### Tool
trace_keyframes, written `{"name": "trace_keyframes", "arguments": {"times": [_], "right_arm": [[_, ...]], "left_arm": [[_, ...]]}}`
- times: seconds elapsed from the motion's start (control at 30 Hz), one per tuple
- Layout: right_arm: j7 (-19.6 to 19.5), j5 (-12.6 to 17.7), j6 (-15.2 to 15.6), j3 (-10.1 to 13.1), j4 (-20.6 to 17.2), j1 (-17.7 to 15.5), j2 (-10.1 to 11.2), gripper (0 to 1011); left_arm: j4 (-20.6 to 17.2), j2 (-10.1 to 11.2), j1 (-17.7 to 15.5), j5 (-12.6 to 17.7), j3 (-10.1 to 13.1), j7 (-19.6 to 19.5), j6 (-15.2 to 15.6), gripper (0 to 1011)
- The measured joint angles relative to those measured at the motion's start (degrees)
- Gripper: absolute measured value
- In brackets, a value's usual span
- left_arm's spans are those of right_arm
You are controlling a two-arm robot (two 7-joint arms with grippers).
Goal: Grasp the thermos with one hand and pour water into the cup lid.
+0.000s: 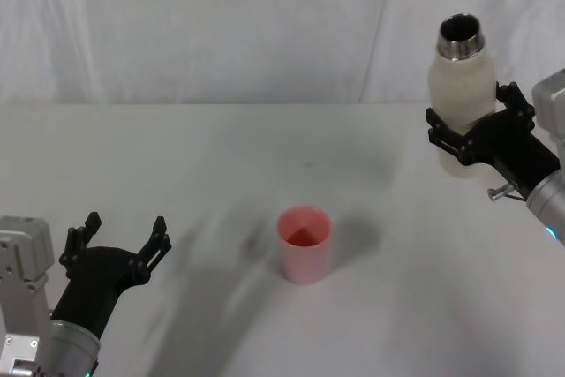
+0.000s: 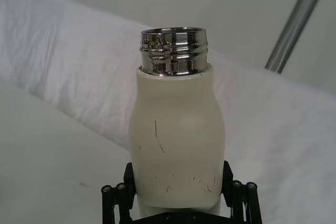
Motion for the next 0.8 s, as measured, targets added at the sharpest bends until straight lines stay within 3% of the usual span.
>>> {"name": "trace_keyframes", "arguments": {"times": [0.2, 0.37, 0.57, 0.8], "right_arm": [[0.1, -6.0, -1.1, -1.5, -2.6, -1.0, 3.1, 959], [-0.1, -9.7, -1.9, -2.8, -3.3, -1.4, 4.0, 959], [-0.4, -14.4, -3.6, -4.8, -3.3, -1.6, 4.6, 959], [-0.4, -17.3, -5.5, -6.7, -2.0, -1.5, 4.4, 959]], "left_arm": [[0.0, 0.0, 0.0, 0.0, 0.0, 0.0, 0.0, 1001], [0.0, 0.0, 0.0, 0.0, 0.0, 0.0, 0.0, 1001], [0.0, 0.0, 0.0, 0.0, 0.0, 0.0, 0.0, 1001], [0.0, 0.0, 0.0, 0.0, 0.0, 0.0, 0.0, 1001]]}}
